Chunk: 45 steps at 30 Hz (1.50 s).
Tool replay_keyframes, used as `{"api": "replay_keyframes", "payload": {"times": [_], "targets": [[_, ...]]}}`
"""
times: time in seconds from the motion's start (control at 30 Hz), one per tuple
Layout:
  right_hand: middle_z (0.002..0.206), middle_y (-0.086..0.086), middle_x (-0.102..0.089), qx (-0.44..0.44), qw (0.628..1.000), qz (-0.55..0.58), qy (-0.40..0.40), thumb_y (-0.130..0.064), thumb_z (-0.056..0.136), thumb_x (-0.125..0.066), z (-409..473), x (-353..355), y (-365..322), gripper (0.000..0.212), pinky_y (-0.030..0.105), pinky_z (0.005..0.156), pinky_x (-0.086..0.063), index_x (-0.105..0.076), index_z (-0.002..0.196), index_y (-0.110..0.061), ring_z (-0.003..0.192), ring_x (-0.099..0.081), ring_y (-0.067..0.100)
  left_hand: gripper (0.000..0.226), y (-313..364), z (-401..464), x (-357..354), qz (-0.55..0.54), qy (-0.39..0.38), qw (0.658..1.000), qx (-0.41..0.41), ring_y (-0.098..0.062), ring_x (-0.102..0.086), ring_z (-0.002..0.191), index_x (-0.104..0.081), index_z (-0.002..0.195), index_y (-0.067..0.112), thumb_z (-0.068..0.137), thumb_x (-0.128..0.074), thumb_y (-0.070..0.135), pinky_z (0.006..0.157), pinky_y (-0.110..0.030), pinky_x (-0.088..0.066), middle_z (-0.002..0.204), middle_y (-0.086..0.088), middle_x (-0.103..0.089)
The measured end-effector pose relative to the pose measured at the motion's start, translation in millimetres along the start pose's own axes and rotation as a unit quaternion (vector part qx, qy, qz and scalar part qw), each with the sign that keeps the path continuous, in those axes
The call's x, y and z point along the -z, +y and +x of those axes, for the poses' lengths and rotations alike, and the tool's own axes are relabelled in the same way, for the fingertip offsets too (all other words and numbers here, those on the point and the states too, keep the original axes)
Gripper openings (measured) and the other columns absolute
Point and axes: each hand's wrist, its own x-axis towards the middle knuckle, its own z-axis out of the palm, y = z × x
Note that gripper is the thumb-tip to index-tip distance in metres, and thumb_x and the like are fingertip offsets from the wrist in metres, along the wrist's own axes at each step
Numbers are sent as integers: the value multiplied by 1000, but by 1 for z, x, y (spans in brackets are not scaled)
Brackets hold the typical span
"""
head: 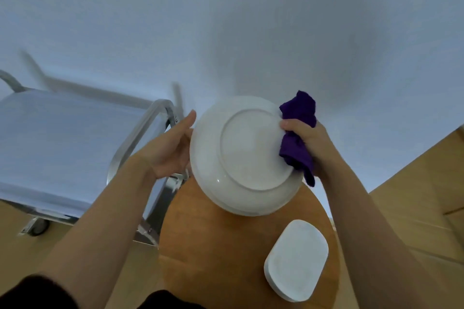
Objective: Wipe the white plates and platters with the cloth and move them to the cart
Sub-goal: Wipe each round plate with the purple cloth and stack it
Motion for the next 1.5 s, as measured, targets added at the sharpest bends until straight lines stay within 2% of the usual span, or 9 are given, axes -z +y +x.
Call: {"api": "replay_keyframes", "payload": {"times": [0.17,0.3,0.5,0.67,0.77,0.87,1.1,1.3,1.5], "targets": [[74,-4,-63,3,991,-106,-82,-14,75,-71,3,-7,-12,21,23,57,-53,-57,90,-17,64,-62,10,51,7,15,-20,-143,-45,988,32,-23,-72,82,-77,92,11,52,-90,40,66,-33,-58,91,-9,-74],[99,-1,-64,56,994,-91,0,-28,65,-71,1,-6,-1,54,25,67,-52,-53,115,-17,84,-65,12,51,5,11,-35,-197,-67,978,4,-26,-72,78,-76,92,8,48,-92,26,62,-34,-58,89,-12,-74],[98,-13,-66,58,994,-48,85,-33,63,-68,-19,-3,39,47,23,67,-51,-54,108,-35,83,-65,3,28,-1,10,-53,-221,45,974,-36,-22,-71,69,-77,81,11,80,-53,26,56,-32,-58,80,-8,-74],[85,-29,-63,68,976,0,207,-40,64,-61,-48,-28,69,42,16,64,-47,-48,102,-52,78,-61,-7,22,-7,14,-73,-240,144,958,-58,-23,-72,77,-69,95,9,91,-53,24,59,-32,-58,86,-10,-74],[101,-22,-62,77,961,36,264,-54,63,-60,-61,-52,81,44,29,79,-53,-43,103,-62,93,-61,1,27,-14,17,-91,-218,200,954,-55,-28,-70,89,-65,107,10,88,-61,28,77,-42,-57,95,-10,-74],[111,-19,-59,83,966,32,242,-56,59,-62,-71,-63,87,63,24,75,-56,-43,118,-51,98,-60,2,30,-22,16,-103,-166,245,954,-56,-27,-70,84,-61,110,11,87,-63,30,65,-37,-57,93,-9,-73],[103,-11,-60,48,977,38,205,-34,88,-56,-27,-30,47,31,22,70,-45,-46,119,-34,95,-60,10,23,-29,-9,-108,-43,136,986,-87,-19,-72,74,-75,72,19,67,-66,39,59,-28,-55,79,-4,-75],[112,-25,-56,121,989,-27,79,-32,89,-53,-32,-63,46,45,15,76,-47,-37,127,-48,94,-58,-9,15,-23,-6,-107,-18,201,972,-123,-17,-72,74,-72,85,17,90,-60,25,59,-24,-55,77,-2,-74],[132,-9,-52,232,960,-157,-6,-36,82,-57,-61,-86,59,50,31,95,-49,-38,124,-53,115,-53,9,27,-22,-2,-95,-91,280,949,-115,-12,-65,59,-68,69,17,92,-55,24,53,-26,-53,61,1,-67]]}}
